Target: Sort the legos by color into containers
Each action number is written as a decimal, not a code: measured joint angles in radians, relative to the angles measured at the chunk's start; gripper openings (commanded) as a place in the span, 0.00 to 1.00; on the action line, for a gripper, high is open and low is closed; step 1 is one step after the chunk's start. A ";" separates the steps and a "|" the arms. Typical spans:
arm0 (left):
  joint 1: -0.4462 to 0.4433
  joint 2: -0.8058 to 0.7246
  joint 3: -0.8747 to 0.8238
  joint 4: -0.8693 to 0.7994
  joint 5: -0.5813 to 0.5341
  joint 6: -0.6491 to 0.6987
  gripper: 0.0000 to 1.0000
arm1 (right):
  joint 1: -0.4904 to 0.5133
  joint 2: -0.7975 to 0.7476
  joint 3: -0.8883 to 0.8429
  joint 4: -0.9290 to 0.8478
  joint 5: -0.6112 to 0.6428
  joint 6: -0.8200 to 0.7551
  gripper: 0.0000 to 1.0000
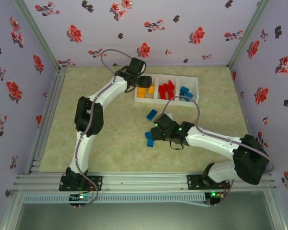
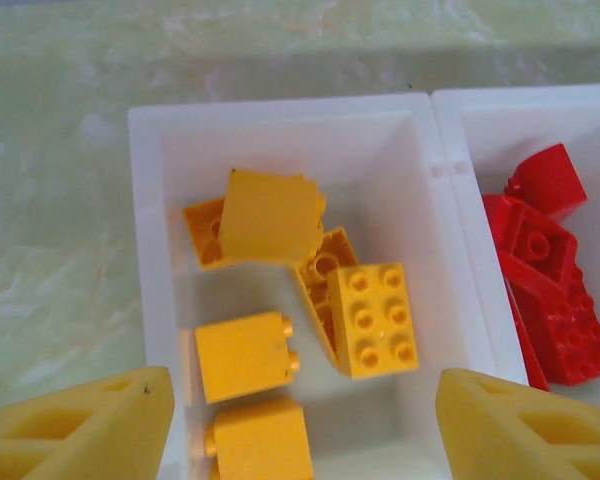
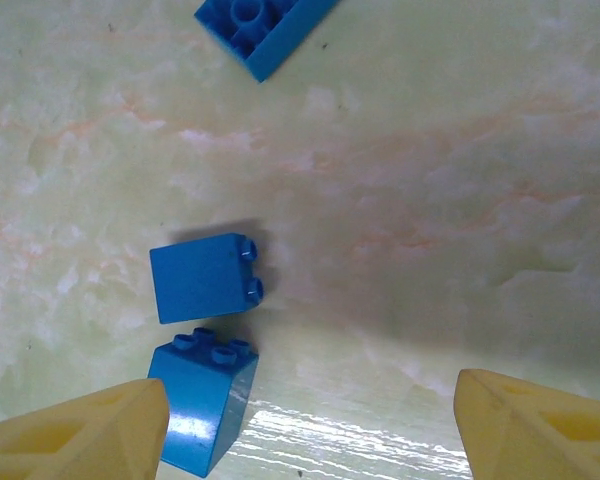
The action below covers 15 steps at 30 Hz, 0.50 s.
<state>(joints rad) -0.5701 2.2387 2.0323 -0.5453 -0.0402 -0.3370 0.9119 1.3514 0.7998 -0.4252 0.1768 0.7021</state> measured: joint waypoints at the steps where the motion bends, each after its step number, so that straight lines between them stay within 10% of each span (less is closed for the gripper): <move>1: 0.000 -0.034 -0.042 0.001 0.000 0.000 0.70 | 0.012 0.011 0.000 0.007 0.002 0.008 0.77; 15: 0.000 -0.550 -0.640 0.089 -0.008 -0.139 0.71 | 0.138 0.147 0.031 0.052 0.052 0.118 0.80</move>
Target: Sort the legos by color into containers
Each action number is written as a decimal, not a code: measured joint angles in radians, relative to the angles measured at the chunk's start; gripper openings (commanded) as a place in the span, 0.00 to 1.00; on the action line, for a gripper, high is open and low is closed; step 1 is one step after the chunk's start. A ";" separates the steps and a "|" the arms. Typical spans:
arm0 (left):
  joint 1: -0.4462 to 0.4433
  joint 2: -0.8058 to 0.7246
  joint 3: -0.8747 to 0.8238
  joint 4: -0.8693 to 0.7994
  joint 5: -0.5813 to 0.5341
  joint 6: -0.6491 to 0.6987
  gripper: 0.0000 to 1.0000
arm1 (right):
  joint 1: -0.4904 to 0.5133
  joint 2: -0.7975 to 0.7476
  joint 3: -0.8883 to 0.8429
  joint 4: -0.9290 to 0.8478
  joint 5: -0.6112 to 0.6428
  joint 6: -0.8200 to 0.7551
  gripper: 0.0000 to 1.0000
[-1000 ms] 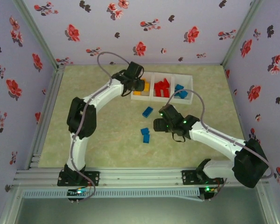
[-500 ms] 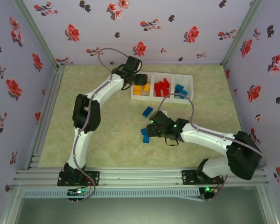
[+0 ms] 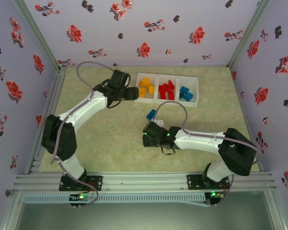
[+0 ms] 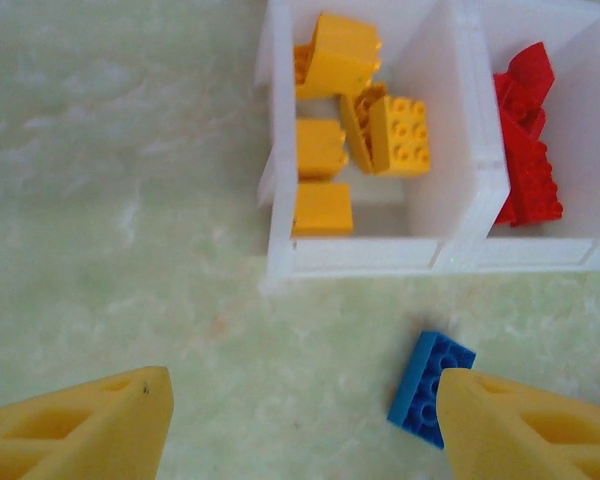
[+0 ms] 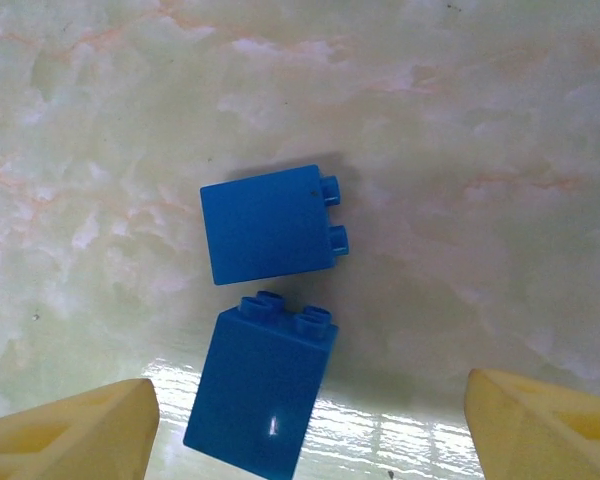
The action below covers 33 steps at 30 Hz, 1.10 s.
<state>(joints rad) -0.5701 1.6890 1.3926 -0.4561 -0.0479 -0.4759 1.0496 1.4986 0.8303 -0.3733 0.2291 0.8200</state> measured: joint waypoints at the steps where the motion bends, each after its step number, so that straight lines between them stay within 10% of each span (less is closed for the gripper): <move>1: 0.000 -0.027 -0.045 0.015 0.004 -0.014 0.71 | 0.005 0.010 0.012 -0.003 0.007 0.003 0.80; 17: 0.000 -0.187 -0.182 0.036 0.016 -0.043 0.71 | 0.043 0.095 0.058 -0.017 0.060 0.056 0.74; 33: 0.000 -0.193 -0.184 0.030 0.016 -0.042 0.71 | 0.048 0.143 0.084 -0.045 0.089 0.082 0.40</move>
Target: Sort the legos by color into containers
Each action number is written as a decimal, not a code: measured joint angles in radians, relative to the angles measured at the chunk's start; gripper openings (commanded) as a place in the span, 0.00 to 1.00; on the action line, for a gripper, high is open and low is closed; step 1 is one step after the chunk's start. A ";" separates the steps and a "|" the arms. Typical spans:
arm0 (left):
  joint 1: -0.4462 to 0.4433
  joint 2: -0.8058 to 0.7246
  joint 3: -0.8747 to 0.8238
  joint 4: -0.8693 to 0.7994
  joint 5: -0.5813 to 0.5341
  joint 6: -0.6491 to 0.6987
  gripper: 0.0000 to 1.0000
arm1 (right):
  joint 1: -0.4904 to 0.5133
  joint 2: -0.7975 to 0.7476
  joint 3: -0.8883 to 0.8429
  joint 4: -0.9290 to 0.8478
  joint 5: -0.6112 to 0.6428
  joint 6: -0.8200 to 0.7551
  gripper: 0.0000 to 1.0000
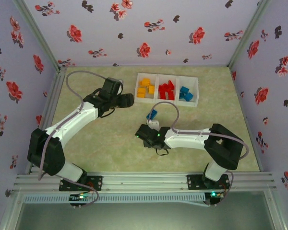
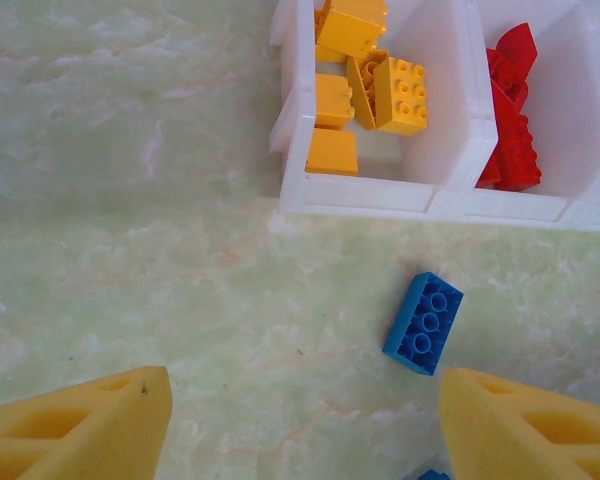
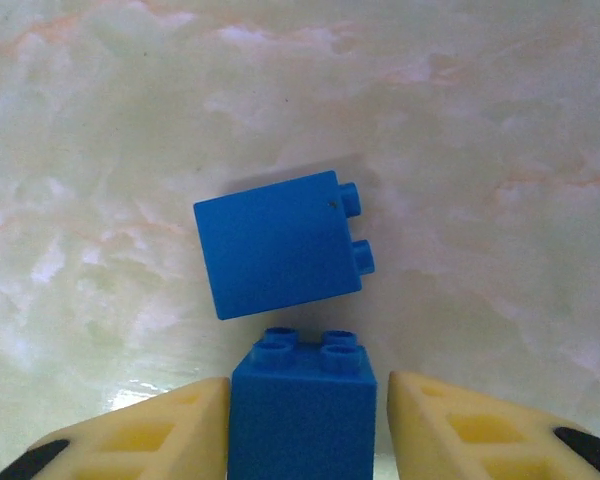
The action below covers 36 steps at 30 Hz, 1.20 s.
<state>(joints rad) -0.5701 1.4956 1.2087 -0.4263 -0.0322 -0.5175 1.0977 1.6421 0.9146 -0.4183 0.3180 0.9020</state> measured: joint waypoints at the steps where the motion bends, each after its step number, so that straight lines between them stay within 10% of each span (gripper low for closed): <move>1: 0.000 -0.001 0.000 -0.001 0.000 0.000 0.71 | 0.000 0.003 0.000 -0.005 0.003 0.000 0.38; 11: 0.000 -0.009 0.000 -0.010 0.000 0.000 0.71 | -0.069 -0.026 0.001 -0.056 0.021 -0.046 0.29; 23: -0.006 -0.085 -0.012 -0.021 0.035 0.046 0.71 | -0.540 -0.253 0.118 -0.119 -0.029 -0.358 0.29; 36: -0.116 -0.280 -0.035 -0.036 0.113 0.209 0.74 | -0.867 0.058 0.478 -0.127 -0.195 -0.581 0.31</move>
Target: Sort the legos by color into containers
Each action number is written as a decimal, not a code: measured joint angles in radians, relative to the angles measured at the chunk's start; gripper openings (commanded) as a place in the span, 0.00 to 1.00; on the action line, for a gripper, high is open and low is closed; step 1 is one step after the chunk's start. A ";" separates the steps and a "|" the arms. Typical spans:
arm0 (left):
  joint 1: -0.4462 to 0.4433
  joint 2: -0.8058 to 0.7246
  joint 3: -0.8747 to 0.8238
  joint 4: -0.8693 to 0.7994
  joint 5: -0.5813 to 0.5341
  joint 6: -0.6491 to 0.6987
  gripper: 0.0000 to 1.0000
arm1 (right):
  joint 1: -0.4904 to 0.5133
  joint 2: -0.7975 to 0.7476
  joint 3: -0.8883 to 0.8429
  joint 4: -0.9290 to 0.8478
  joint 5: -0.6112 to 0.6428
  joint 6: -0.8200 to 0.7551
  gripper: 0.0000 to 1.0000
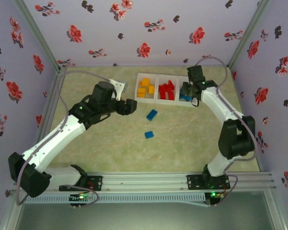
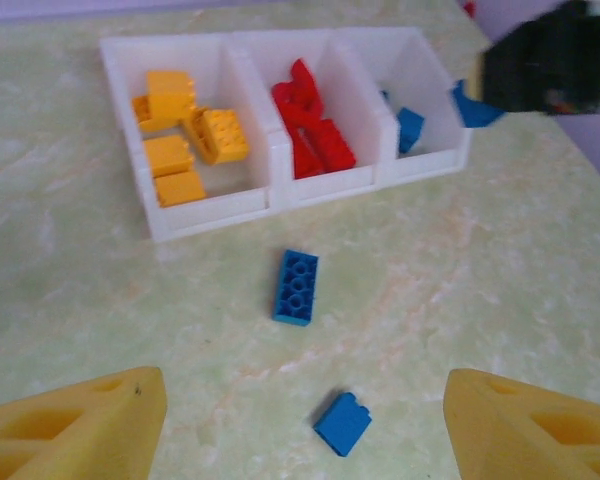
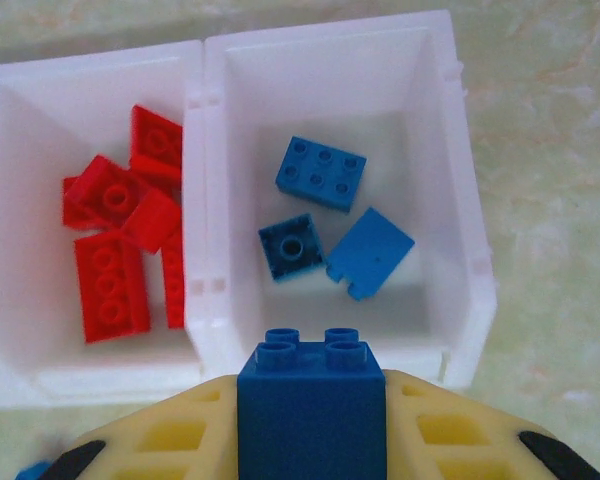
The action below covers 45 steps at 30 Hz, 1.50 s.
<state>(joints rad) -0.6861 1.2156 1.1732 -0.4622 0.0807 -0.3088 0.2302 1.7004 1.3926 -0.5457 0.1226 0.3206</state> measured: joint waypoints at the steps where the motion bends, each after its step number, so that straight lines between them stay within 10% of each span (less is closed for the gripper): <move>1: -0.009 -0.017 -0.019 0.013 0.006 0.008 0.74 | -0.011 0.039 0.029 -0.003 -0.008 -0.006 0.33; 8: -0.078 -0.078 -0.185 0.077 0.033 0.060 0.75 | -0.074 0.267 0.231 -0.024 -0.050 -0.048 0.65; 17: -0.116 -0.161 -0.327 0.179 0.043 0.088 0.76 | -0.063 0.163 0.106 -0.002 -0.105 -0.060 0.69; 30: -0.132 -0.259 -0.513 0.224 0.063 0.079 0.77 | 0.299 -0.171 -0.316 0.068 -0.117 -0.035 0.74; 45: -0.146 -0.270 -0.657 0.373 0.071 -0.014 0.77 | 0.598 -0.134 -0.393 0.108 -0.024 0.117 0.78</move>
<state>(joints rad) -0.8318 0.9455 0.5163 -0.0891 0.1516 -0.3233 0.8280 1.5669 0.9993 -0.4374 0.0982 0.4377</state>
